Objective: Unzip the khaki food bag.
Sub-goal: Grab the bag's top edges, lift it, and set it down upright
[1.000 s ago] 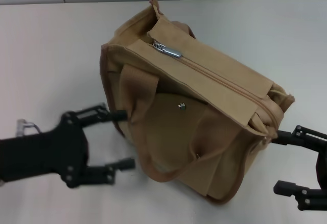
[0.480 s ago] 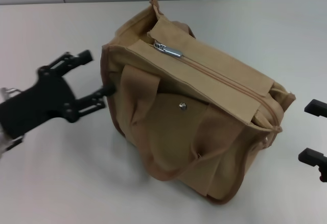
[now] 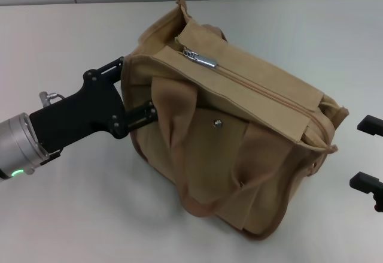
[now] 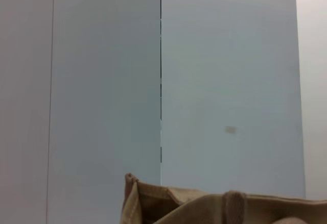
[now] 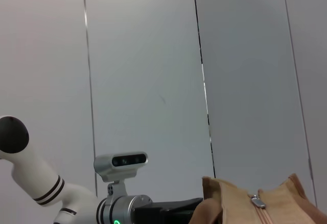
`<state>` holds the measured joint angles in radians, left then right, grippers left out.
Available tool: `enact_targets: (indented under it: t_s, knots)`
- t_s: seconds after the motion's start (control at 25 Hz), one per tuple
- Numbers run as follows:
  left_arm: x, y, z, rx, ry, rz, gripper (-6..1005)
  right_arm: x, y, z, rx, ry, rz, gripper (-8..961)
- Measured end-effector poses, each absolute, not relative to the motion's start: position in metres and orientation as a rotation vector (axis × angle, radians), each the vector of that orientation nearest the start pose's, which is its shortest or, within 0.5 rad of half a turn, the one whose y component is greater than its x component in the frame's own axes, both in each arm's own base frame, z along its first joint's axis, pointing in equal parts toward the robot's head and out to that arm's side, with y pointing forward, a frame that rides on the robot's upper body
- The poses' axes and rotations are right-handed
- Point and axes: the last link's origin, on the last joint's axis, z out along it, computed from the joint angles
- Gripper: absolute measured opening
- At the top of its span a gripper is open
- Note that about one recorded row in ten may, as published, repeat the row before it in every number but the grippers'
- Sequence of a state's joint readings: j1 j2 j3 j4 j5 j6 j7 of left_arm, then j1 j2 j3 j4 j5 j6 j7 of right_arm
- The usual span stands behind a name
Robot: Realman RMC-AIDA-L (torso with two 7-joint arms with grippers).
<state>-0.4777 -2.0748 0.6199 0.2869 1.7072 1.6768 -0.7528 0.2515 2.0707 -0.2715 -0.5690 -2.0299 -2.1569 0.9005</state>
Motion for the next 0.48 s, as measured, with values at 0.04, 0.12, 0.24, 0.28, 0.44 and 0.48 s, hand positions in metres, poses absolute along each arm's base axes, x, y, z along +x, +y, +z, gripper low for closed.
enact_targets:
  t_s: [0.04, 0.12, 0.24, 0.28, 0.44, 0.48]
  knots:
    - [-0.2632, 0.2901, -0.0222, -2.456, -0.221, -1.111, 772, 0.3058, 0.1927, 0.0476, -2.49, 0.253, 1.227, 845]
    - [-0.2636, 0.2905, -0.0221, -2.45, -0.212, -1.105, 729, 0.3058, 0.1928, 0.0477, -2.489, 0.252, 1.227, 845]
    - [-0.2636, 0.2907, -0.0225, -2.451, -0.212, -1.102, 664, 0.3061, 0.193, 0.0485, -2.477, 0.253, 1.228, 845]
    - [-0.2646, 0.291, -0.0228, -2.445, -0.218, -1.097, 642, 0.3063, 0.193, 0.0492, -2.466, 0.253, 1.23, 845]
    - [-0.2641, 0.292, -0.0214, -2.41, -0.231, -1.117, 484, 0.3082, 0.1929, 0.0542, -2.404, 0.254, 1.238, 845]
    - [-0.2639, 0.2923, -0.0211, -2.404, -0.233, -1.121, 439, 0.3086, 0.1929, 0.0551, -2.391, 0.254, 1.238, 845]
